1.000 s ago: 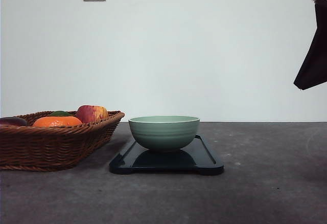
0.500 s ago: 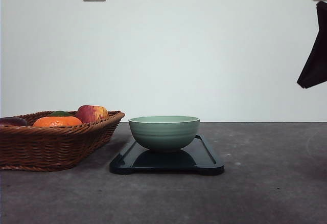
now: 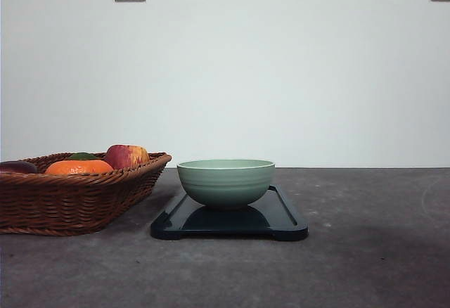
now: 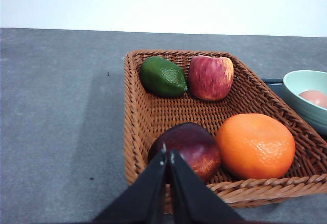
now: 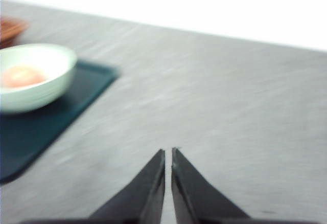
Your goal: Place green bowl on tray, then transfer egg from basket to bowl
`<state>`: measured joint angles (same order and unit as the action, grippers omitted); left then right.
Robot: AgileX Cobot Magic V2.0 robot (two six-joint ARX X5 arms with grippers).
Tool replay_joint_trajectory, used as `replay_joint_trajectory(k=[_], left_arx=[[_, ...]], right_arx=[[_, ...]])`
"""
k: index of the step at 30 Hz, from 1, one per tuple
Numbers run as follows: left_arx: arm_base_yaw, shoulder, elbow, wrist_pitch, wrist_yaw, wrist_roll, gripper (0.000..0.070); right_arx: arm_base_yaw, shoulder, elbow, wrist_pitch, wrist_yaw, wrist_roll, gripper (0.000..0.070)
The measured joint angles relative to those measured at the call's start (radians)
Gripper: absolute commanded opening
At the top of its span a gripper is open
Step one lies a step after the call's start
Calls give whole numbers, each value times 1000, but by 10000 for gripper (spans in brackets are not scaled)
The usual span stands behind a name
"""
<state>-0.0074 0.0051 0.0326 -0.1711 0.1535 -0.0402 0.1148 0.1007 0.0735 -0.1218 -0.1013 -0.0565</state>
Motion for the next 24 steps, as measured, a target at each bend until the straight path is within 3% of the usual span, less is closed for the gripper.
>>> replay_joint_trajectory(k=[3,12,24], left_arx=[[0,0,0,0,0,0,0],[0,0,0,0,0,0,0],[0,0,0,0,0,0,0]], right_arx=[[-18,-94,-49,8,10,3,15],[-19,-96,-57,13,89,11,15],[-19,-96,-57,13,91,11,15]])
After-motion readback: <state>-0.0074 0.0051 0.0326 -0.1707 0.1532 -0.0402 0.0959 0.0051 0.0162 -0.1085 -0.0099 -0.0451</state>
